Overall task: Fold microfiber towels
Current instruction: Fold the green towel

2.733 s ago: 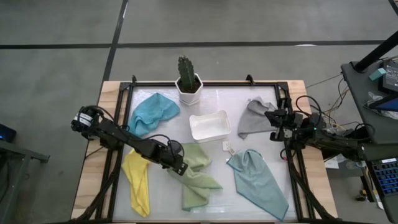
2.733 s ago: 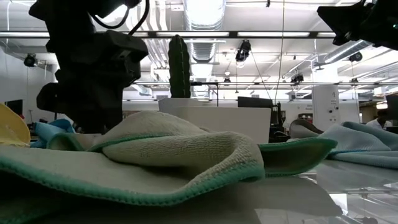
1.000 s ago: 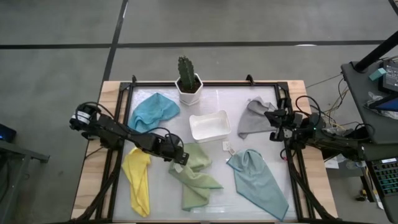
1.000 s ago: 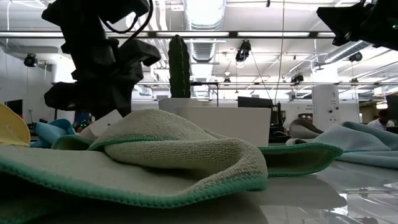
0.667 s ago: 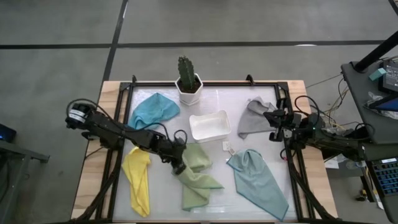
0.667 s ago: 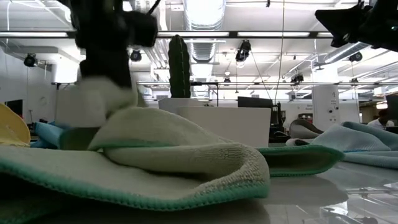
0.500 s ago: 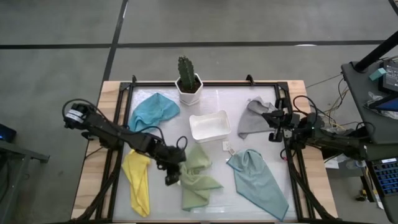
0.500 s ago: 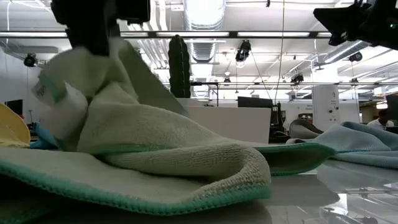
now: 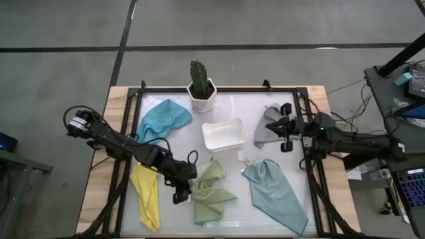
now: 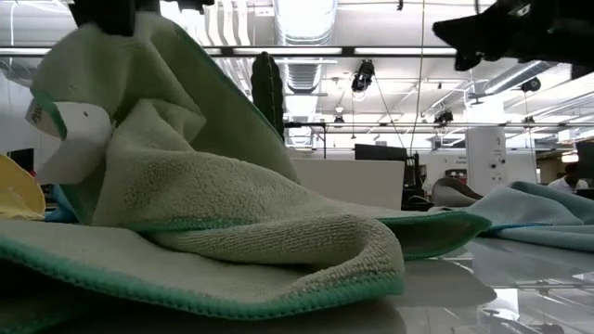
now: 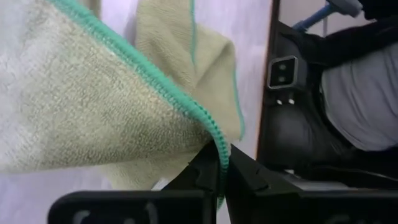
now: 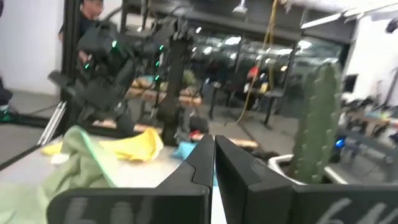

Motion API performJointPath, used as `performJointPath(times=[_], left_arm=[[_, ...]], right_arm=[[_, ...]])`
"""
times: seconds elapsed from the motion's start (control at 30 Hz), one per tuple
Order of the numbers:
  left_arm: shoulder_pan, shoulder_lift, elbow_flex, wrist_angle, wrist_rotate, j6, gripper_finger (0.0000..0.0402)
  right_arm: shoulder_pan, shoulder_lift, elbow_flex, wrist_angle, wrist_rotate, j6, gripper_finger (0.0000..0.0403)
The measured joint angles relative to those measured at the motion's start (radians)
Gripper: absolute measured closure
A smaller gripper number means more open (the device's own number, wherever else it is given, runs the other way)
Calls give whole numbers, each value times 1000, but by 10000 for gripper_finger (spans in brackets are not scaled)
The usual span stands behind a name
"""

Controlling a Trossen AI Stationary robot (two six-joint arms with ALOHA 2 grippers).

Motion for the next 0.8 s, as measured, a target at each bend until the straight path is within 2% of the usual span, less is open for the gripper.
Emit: performJointPath(times=[0.5, 0.8], left_arm=[[-2, -53, 0, -23, 11, -9, 402], [-26, -55, 0, -22, 10, -10, 402]], right_arm=[[148, 351, 186, -1, -5, -42, 394], [222, 517, 276, -6, 2, -37, 394]])
